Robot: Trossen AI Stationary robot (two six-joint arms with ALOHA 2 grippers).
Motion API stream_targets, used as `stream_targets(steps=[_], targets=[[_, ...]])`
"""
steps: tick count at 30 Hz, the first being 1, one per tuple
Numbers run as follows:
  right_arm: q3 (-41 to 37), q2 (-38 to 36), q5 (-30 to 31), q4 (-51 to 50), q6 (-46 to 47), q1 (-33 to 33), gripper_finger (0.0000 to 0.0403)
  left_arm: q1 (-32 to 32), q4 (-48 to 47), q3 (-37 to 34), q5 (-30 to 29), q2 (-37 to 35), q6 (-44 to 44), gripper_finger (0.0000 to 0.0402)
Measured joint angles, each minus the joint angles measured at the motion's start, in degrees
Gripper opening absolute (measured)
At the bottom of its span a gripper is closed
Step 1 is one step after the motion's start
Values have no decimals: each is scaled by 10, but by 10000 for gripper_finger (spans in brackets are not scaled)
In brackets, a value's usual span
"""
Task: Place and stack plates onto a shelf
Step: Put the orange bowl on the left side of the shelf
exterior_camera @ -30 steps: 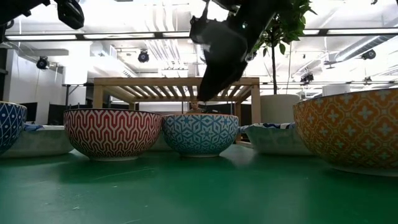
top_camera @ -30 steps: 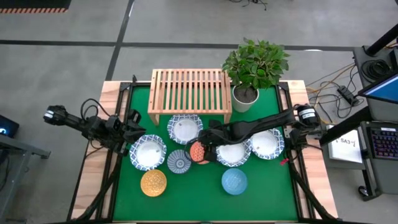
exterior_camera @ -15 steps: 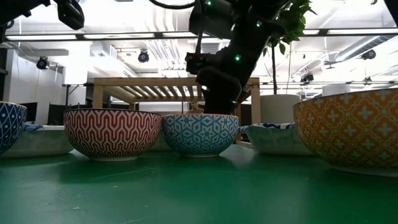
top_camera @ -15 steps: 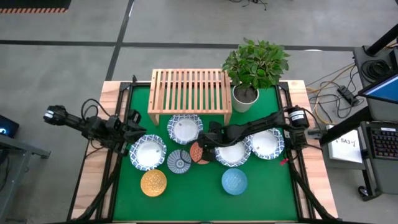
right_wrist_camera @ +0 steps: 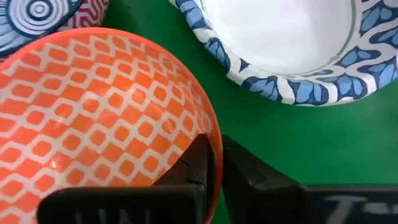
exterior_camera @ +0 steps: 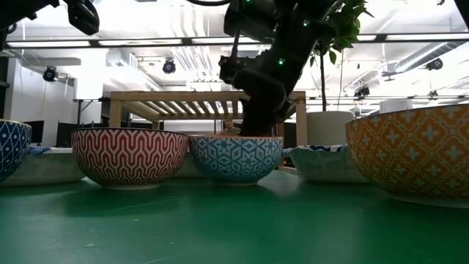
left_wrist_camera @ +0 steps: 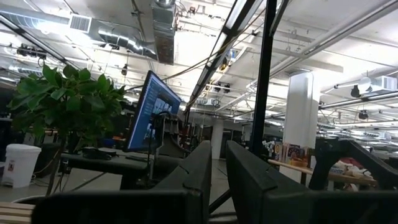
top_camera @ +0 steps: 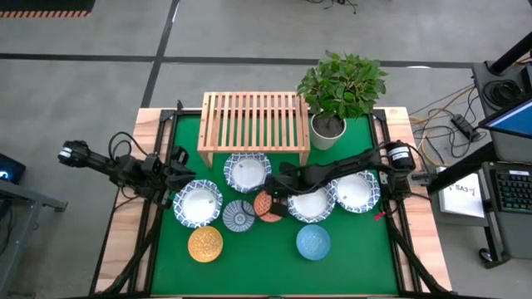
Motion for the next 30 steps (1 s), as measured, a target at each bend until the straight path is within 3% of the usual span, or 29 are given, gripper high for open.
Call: stream_targets(steps=[6, 15, 19, 23, 30], targets=[[30, -55, -38, -61, 17, -8, 14, 0, 1, 0, 0, 0, 3, 32], [162, -86, -25, -61, 16, -15, 14, 0, 1, 0, -1, 0, 15, 32], [247, -66, -12, -61, -4, -33, 13, 0, 1, 0, -2, 0, 15, 32], [342, -21, 35, -69, 37, -56, 13, 0, 1, 0, -2, 0, 15, 32], [510, 64, 76, -150, 69, -115, 13, 0, 1, 0, -2, -3, 11, 32]])
